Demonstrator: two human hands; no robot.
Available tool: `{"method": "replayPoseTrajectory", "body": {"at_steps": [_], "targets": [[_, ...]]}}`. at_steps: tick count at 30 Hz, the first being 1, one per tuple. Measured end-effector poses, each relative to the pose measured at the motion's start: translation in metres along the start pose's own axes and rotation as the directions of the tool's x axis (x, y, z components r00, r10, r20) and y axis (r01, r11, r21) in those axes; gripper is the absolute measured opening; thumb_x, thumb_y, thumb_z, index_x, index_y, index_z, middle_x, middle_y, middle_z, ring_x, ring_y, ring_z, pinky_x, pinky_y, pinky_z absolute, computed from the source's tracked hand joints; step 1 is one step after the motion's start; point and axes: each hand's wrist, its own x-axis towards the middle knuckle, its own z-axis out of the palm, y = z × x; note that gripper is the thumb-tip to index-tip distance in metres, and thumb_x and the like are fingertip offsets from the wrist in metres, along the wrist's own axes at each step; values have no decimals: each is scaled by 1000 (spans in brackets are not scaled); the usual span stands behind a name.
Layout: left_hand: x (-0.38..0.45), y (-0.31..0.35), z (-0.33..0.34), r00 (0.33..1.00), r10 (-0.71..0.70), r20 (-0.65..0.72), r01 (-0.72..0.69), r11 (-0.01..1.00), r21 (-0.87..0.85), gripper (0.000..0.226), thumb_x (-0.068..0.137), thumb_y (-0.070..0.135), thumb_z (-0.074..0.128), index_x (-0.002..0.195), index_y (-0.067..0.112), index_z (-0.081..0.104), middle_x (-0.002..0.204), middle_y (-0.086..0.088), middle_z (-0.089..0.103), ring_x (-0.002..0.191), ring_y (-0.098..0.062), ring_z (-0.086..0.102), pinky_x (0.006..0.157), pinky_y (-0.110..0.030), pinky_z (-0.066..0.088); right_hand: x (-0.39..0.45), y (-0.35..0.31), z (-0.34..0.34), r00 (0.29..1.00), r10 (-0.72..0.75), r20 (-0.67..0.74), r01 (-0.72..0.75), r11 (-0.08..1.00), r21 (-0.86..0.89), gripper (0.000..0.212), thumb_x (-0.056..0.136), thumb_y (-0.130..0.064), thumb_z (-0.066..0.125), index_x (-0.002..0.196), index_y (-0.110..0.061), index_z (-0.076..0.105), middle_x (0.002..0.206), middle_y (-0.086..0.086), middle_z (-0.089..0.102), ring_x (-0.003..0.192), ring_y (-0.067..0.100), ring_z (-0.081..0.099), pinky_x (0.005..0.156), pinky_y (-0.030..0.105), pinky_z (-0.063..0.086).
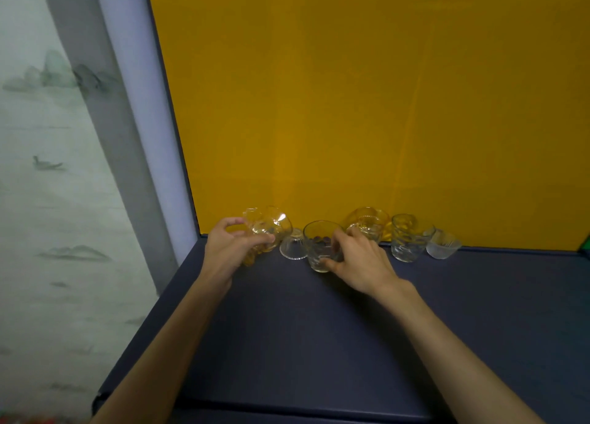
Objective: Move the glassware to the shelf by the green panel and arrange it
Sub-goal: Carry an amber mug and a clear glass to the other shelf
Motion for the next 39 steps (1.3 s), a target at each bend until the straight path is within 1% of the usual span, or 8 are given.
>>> {"method": "replayPoseTrajectory", "body": {"at_steps": [3, 10, 13, 18, 23, 30, 35, 39], "targets": [[-3, 3, 4, 1000, -5, 30, 5, 1000, -24, 72, 60, 10, 94, 122, 15, 59, 103, -7, 71, 91, -15, 68, 60, -20, 49, -5, -1, -1, 1000, 27, -10, -27, 999, 27, 47, 80, -62, 68, 101, -23, 53, 112, 2, 44, 101, 33, 60, 77, 40, 48], [-9, 1, 12, 994, 92, 67, -93, 996, 11, 91, 51, 10, 99, 127, 27, 51, 106, 3, 69, 95, -12, 68, 73, -30, 55, -11, -5, 1, 990, 132, -51, -120, 976, 180, 60, 68, -69, 75, 90, -23, 45, 103, -4, 46, 92, 22, 55, 71, 35, 41], [-9, 1, 14, 987, 142, 77, -148, 986, 73, 98, 42, 23, 103, 125, 35, 52, 112, 4, 69, 99, -7, 67, 80, -34, 59, -14, -7, 2, 971, 231, -61, -195, 914, 356, 68, 59, -61, 84, 99, -28, 39, 100, -9, 52, 91, 17, 54, 70, 37, 45], [-12, 5, 23, 974, 171, 150, -188, 976, 110, 110, 23, 43, 100, 125, 31, 59, 109, 5, 74, 94, -9, 74, 83, -42, 62, -22, -7, 1, 943, 333, -9, -283, 815, 505, 99, 53, -46, 91, 135, -21, 43, 116, -7, 54, 109, 13, 55, 89, 31, 48], [-20, 7, 44, 950, 193, 246, -231, 964, 134, 83, 36, 31, 103, 112, 28, 67, 99, 12, 75, 91, -6, 73, 80, -39, 63, -48, 6, -10, 916, 398, -38, -327, 801, 502, 85, 50, -46, 92, 124, -21, 57, 115, -8, 56, 105, 10, 57, 81, 23, 49], [-45, 15, 95, 889, 253, 382, -290, 956, 41, 84, 31, 52, 99, 107, 39, 65, 106, 12, 75, 100, -9, 72, 86, -45, 61, -96, 36, -43, 830, 546, -112, -376, 696, 612, 88, 50, -46, 95, 122, -23, 49, 112, -11, 62, 104, 7, 61, 88, 27, 52], [-73, 25, 141, 846, 281, 453, -299, 954, -34, 78, 32, 53, 98, 103, 40, 67, 105, 12, 76, 101, -13, 72, 89, -47, 60, -140, 61, -66, 756, 625, -192, -390, 667, 635, 85, 50, -49, 95, 117, -24, 49, 106, -14, 60, 99, 2, 59, 79, 20, 47], [-106, 32, 179, 807, 319, 497, -335, 940, -60, 76, 35, 52, 98, 104, 37, 68, 104, 9, 75, 100, -16, 72, 88, -48, 60, -180, 89, -84, 711, 665, -230, -404, 653, 641, 84, 51, -53, 94, 117, -26, 49, 105, -12, 61, 100, 5, 60, 86, 29, 51]]}}
